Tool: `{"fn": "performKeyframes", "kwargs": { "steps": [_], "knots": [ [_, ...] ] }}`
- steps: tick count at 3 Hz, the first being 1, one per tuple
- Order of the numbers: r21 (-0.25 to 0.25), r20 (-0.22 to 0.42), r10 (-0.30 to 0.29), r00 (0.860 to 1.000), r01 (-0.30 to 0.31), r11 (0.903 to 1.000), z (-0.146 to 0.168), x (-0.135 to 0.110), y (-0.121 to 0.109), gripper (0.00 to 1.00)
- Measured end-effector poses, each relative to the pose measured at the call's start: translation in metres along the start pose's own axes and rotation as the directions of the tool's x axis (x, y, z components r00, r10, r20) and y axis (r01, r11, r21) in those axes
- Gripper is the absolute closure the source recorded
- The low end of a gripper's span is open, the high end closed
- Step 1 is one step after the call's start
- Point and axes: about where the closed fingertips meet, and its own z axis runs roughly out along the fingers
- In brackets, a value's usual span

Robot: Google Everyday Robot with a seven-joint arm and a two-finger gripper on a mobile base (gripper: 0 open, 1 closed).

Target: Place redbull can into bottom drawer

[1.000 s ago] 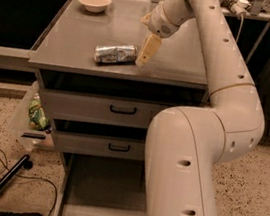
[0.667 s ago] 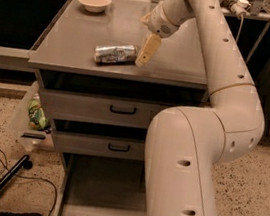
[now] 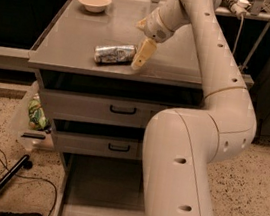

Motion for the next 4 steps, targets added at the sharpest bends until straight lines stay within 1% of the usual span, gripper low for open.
{"fn": "performKeyframes", "kwargs": {
  "steps": [1,3,4],
  "knots": [
    [-0.013,0.014,-0.001,1.0,0.001,0.9999,0.007,0.001,0.001,0.0],
    [-0.018,0.009,-0.052,0.999,0.052,0.9985,0.011,-0.018,-0.001,0.0],
    [-0.036,0.007,-0.065,0.998,0.065,0.9972,0.018,-0.022,0.001,0.13]
  ]
}}
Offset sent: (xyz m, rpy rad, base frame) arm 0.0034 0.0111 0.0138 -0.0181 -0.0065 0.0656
